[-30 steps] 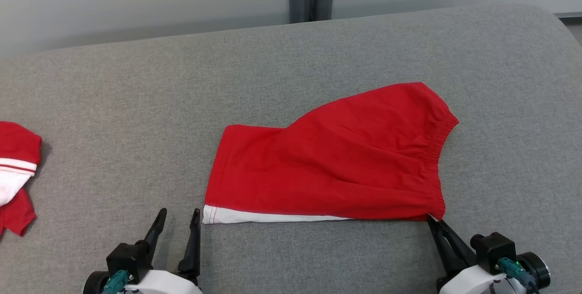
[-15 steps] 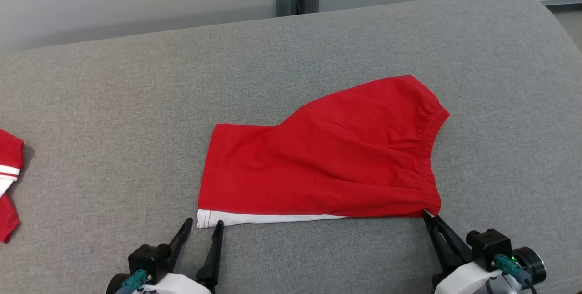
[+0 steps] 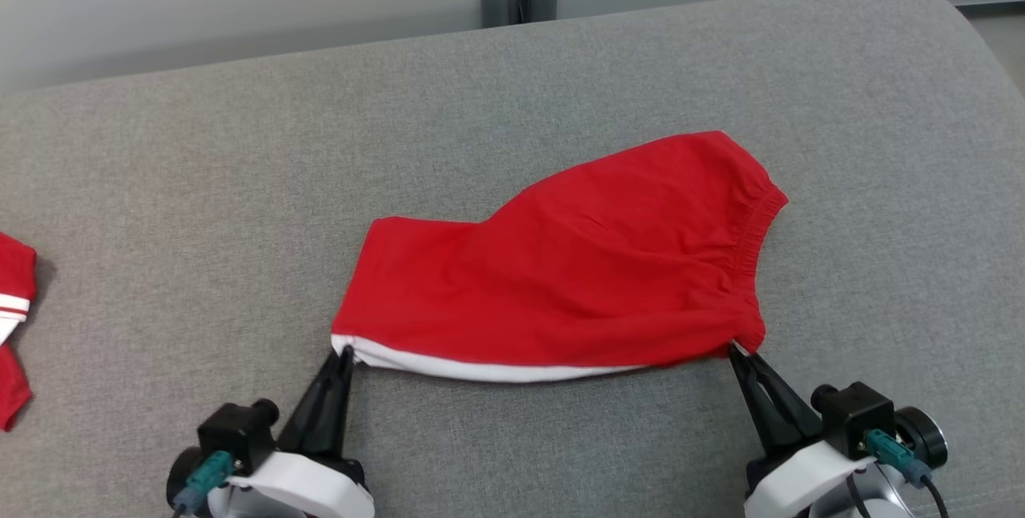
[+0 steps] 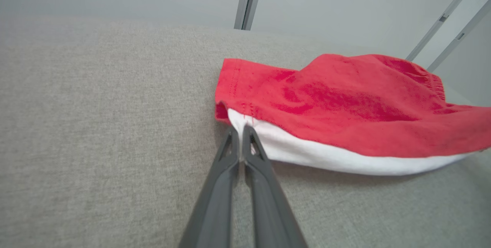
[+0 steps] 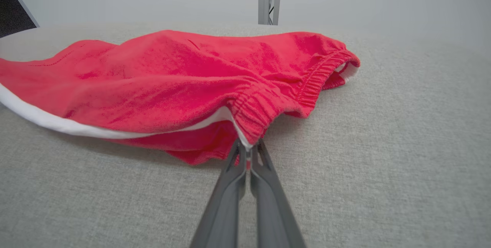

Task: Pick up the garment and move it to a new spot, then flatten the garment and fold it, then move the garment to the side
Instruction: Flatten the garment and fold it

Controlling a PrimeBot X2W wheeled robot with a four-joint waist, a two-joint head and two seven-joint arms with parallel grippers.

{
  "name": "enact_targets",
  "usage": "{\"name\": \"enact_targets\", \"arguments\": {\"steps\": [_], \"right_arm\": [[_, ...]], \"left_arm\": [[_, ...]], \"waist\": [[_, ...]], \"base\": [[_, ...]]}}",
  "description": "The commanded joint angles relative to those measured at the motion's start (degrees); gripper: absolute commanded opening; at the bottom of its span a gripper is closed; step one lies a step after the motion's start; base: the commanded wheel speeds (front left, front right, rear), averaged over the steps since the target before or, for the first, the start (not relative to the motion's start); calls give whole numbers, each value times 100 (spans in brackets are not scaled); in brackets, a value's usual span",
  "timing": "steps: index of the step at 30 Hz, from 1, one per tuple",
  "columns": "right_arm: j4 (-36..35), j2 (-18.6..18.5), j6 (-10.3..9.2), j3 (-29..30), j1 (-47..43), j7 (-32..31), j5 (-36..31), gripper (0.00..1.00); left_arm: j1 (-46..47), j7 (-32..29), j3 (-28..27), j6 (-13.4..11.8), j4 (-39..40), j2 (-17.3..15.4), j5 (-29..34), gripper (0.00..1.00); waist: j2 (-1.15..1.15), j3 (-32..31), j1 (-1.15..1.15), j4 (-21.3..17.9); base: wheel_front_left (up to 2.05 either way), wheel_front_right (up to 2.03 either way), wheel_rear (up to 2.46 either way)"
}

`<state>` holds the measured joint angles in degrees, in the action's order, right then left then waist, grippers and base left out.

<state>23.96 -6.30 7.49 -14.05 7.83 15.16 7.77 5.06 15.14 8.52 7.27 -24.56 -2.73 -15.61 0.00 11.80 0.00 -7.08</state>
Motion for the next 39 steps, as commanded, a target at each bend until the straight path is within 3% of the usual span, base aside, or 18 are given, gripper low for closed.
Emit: {"name": "enact_targets", "arguments": {"steps": [1, 11, 24, 32, 39], "right_arm": [[-123, -48, 1, -42, 105, -1, 60, 0], [-831, -291, 1, -356, 652, -1, 443, 0], [-1038, -746, 1, -769, 2331, -1, 859, 0], [-693, -919, 1, -855, 3421, -1, 931, 0], [40, -1093, 0, -937, 5204, -1, 695, 0]], "left_arm": [[83, 0, -136, 16, 176, -29, 61, 0], [664, 1, -774, 18, 893, -102, 530, 0], [2444, 0, -385, 22, 816, -1159, 758, 0], [3663, 0, 19, 21, 354, -1398, 827, 0], [5426, 0, 126, -13, -301, -1438, 1035, 0]], "waist": [[0, -62, 0, 20], [0, -645, 0, 135], [0, -996, 0, 377], [0, -221, 0, 582], [0, 908, 0, 766]], "base": [[0, 0, 0], [0, 0, 0], [0, 0, 0], [0, 0, 0], [0, 0, 0]]}}
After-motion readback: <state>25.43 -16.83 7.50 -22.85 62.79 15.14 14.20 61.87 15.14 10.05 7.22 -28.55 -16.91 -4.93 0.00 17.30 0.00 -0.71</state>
